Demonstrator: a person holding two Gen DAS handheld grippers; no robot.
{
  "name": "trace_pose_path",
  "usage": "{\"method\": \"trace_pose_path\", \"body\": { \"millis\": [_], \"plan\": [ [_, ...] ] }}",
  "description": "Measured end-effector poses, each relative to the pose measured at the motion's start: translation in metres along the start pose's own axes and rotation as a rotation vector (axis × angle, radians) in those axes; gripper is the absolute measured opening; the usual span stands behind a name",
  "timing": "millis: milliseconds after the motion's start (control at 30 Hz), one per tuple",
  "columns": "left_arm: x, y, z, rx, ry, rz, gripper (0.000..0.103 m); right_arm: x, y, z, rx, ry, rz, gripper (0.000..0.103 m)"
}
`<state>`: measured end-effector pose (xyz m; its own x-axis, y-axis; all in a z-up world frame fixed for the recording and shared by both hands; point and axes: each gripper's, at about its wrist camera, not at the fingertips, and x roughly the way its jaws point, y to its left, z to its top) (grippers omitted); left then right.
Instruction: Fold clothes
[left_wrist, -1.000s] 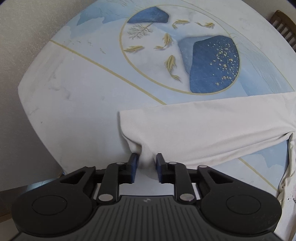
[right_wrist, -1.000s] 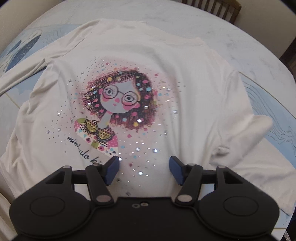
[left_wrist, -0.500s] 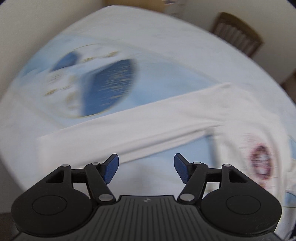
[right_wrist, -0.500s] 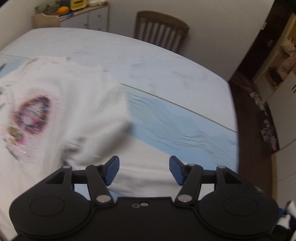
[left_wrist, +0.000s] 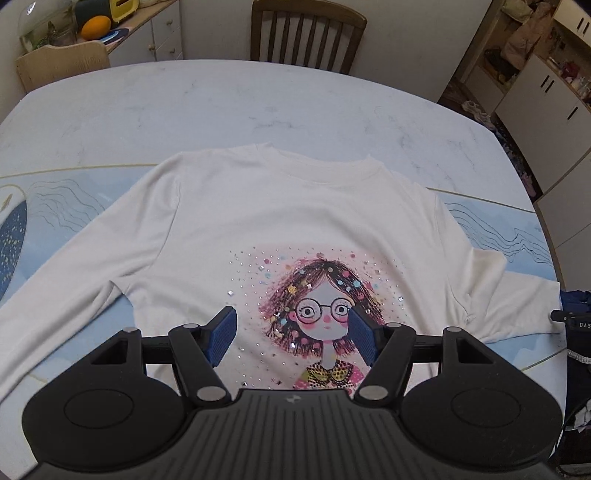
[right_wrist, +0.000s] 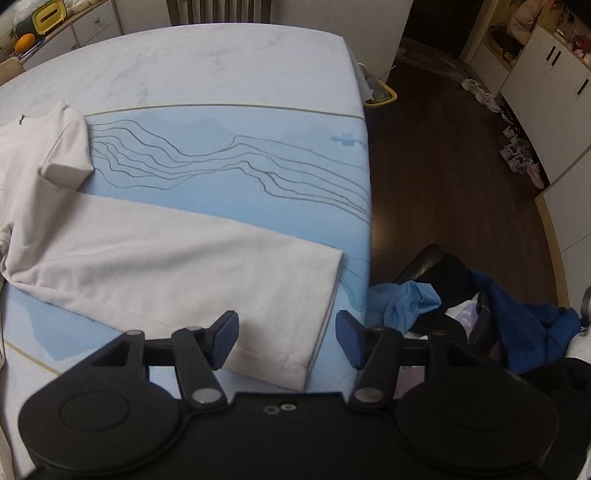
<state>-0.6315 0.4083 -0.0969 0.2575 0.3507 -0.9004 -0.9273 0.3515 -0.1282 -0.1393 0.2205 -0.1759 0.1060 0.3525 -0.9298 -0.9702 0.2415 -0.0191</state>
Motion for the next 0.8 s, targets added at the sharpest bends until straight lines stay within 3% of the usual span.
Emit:
{"method": "trace_pose_path", "body": {
  "millis": [200,567,800],
  "plan": [
    [-0.001,-0.001,-0.002,-0.001,0.014,0.030,0.065,0.007,0.002,-0.005,0.024,0.011,0.029,0.103],
    [0.026,0.014,0.008,0.009,0.053,-0.032,0.065,0.001,0.015,-0.007,0.142,0.014,-0.012,0.103],
    [0.053,0.024,0.024,0.046,0.068,-0.075,0.065,-0.037,0.014,-0.051,0.304,0.026,-0.038,0.103]
  ]
}}
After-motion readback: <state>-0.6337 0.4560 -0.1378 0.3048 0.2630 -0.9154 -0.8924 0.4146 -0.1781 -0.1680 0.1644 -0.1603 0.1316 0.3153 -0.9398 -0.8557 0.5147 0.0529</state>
